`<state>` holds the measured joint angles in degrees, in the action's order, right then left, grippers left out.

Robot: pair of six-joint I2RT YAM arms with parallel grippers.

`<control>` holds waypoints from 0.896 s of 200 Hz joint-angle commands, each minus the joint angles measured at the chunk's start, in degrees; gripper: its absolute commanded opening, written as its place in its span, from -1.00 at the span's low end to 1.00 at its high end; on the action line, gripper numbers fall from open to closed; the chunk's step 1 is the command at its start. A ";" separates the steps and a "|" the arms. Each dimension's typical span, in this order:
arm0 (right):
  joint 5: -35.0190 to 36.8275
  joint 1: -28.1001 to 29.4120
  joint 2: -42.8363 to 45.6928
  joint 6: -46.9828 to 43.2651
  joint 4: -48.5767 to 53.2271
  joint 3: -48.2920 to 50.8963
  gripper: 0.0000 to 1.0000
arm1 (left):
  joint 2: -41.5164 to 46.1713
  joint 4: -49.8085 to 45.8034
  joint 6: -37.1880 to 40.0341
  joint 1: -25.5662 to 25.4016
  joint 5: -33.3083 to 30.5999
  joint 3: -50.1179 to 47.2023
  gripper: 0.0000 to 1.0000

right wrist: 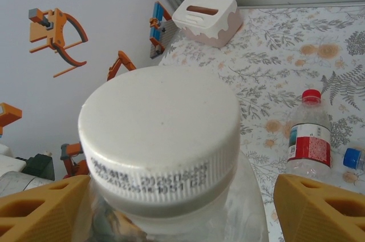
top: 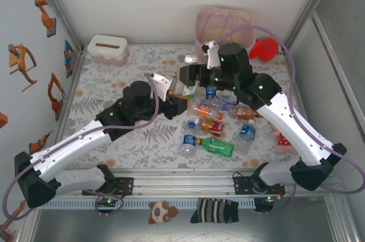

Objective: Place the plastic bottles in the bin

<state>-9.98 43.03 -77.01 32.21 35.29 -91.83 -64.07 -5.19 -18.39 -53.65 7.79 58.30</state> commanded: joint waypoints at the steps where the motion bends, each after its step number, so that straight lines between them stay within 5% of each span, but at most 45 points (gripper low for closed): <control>1: 1.19 0.39 -0.77 1.19 0.88 -1.94 0.62 | 0.01 3.69 1.14 -0.32 0.21 2.22 -0.11; 95: 1.76 0.39 -1.21 1.24 1.29 -3.09 0.40 | -1.06 4.23 0.49 -0.32 -1.33 2.47 -0.04; 179: 7.86 -0.10 -3.32 -2.85 3.41 -9.23 0.27 | 1.29 2.99 -0.49 -0.23 -0.94 1.54 0.31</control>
<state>-5.87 43.00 -79.33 32.10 37.63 -96.57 -65.04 -3.03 -18.63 -53.65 6.61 59.16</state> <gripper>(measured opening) 0.661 0.650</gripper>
